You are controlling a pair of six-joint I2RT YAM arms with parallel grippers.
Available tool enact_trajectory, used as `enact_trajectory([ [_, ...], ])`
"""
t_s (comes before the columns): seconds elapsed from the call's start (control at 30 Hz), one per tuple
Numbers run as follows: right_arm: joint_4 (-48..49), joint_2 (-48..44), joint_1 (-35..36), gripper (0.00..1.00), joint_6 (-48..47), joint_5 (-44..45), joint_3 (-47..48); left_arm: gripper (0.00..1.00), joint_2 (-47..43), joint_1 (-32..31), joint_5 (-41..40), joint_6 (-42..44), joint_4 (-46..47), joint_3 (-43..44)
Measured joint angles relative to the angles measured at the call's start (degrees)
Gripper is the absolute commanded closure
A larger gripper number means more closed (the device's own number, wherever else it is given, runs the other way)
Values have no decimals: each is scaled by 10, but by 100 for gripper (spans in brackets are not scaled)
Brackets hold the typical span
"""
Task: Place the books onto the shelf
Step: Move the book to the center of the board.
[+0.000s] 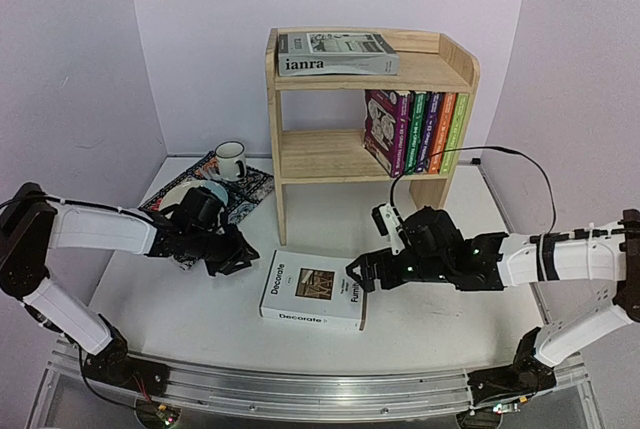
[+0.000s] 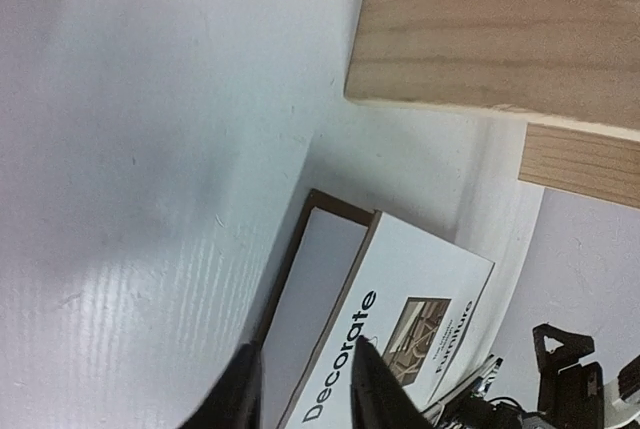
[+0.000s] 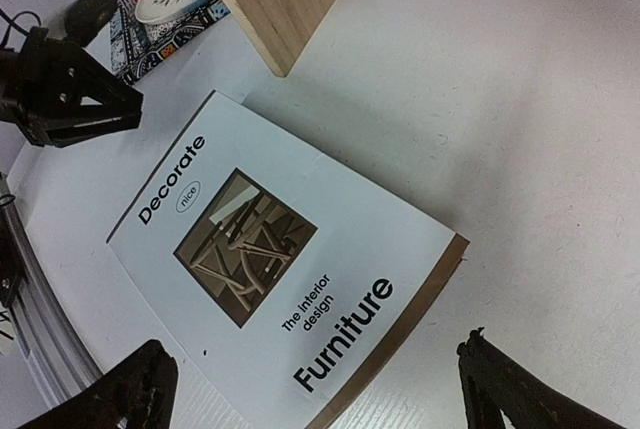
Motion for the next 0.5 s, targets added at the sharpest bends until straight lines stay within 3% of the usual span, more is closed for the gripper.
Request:
enact_trajectory([
  [0.23,-44,-25,0,2,-37,28,1,25,-114,98,38,97,-57,-39],
  [0.33,-61,-34,0,2,-53,41,7,4,-152,115,62,143,-69,-52],
  [0.5,-77,-36,0,2,-72,50,29,0,-184,113,112,209,-78,-70],
])
